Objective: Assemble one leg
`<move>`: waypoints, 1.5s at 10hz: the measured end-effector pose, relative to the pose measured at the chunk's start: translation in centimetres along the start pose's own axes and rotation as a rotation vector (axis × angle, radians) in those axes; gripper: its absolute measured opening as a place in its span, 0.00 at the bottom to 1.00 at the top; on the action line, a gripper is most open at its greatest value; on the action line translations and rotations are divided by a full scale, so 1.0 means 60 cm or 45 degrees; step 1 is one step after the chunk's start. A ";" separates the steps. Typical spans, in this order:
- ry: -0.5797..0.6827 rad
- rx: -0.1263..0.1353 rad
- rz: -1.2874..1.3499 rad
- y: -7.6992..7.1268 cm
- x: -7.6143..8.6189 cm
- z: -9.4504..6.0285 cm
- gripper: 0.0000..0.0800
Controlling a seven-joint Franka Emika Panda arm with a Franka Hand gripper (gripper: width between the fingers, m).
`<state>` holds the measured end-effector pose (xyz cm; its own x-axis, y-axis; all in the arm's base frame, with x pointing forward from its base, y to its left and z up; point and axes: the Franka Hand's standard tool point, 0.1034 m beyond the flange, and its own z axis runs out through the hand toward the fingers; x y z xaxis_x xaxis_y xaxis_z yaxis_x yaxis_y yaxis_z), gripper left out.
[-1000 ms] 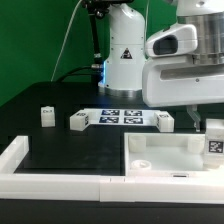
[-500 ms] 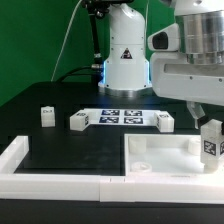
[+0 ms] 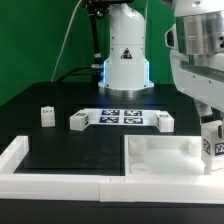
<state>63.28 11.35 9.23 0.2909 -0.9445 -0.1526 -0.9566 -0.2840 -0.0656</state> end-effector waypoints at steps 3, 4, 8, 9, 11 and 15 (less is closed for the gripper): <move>0.000 -0.004 -0.253 0.000 -0.006 0.002 0.78; 0.000 -0.006 -0.487 0.001 -0.005 0.004 0.81; 0.000 -0.009 -1.258 0.001 0.000 0.007 0.81; -0.002 -0.009 -1.408 0.000 -0.007 0.008 0.81; 0.000 -0.017 -1.739 0.000 -0.013 0.009 0.81; 0.000 -0.019 -1.833 0.000 -0.011 0.009 0.70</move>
Offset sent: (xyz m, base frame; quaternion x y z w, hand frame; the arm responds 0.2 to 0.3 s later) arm -0.0013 0.0023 -0.0027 -0.0073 0.0014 -0.3295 0.9441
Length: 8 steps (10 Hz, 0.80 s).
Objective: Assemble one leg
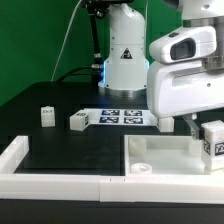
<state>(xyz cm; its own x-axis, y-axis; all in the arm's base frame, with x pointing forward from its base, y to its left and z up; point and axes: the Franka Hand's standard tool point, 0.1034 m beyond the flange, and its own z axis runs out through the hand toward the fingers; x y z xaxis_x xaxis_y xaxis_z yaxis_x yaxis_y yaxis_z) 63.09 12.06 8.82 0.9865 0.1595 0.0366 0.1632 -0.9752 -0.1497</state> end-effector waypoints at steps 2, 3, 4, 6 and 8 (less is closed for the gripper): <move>0.004 -0.004 0.003 0.004 0.001 -0.001 0.38; 0.005 -0.004 0.008 0.005 0.001 -0.001 0.38; 0.006 -0.004 0.047 0.005 0.002 -0.001 0.38; 0.017 -0.005 0.105 0.006 0.002 -0.002 0.38; 0.072 -0.006 0.532 0.009 -0.002 -0.001 0.37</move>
Offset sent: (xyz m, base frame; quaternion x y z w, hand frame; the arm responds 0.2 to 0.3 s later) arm 0.0000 0.0000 0.0000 0.0000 0.0000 0.0899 0.9960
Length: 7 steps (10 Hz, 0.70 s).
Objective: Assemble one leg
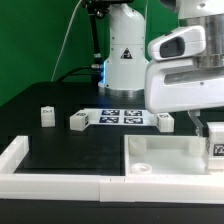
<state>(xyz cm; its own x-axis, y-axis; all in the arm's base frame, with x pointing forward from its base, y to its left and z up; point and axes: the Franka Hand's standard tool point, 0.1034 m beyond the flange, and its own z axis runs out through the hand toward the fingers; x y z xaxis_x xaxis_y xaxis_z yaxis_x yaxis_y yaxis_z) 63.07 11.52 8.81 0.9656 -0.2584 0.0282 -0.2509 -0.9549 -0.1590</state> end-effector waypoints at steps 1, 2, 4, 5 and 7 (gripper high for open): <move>0.008 0.009 0.186 0.003 0.002 0.000 0.38; 0.014 0.023 0.315 0.006 0.003 0.000 0.38; 0.005 0.042 0.683 0.009 0.001 0.000 0.38; -0.005 0.054 0.796 0.010 0.001 0.001 0.38; -0.018 0.058 1.176 0.009 -0.001 0.002 0.38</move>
Offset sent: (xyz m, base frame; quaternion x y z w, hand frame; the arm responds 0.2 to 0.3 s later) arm -0.0072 -0.0059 -0.0014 0.0041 -0.0076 0.3690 0.9294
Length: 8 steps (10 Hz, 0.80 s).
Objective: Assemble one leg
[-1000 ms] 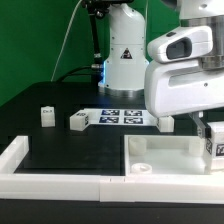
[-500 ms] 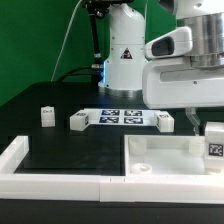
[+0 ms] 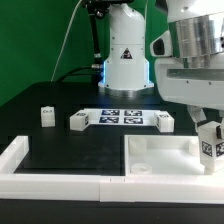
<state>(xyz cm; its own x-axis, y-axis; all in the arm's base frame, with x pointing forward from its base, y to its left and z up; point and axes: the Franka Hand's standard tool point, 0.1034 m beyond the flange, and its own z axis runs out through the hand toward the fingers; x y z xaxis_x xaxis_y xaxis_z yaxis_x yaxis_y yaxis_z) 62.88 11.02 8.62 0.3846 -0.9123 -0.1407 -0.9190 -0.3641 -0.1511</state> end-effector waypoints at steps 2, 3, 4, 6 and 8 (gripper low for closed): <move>-0.016 0.000 0.269 0.000 -0.004 0.001 0.38; -0.026 0.000 0.390 0.000 -0.008 0.001 0.38; -0.031 0.001 0.400 0.000 -0.009 0.002 0.38; -0.035 0.001 0.330 -0.001 -0.012 0.002 0.61; -0.042 -0.014 0.011 0.000 -0.014 0.004 0.77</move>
Offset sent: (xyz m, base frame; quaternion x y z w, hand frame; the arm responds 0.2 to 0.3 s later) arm 0.0000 0.0000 0.0000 0.0000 0.0000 0.2667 0.9638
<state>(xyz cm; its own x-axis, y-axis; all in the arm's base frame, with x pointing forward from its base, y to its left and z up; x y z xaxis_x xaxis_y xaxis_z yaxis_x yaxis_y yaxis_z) 62.57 11.85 8.53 0.3793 -0.9087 -0.1744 -0.9231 -0.3586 -0.1392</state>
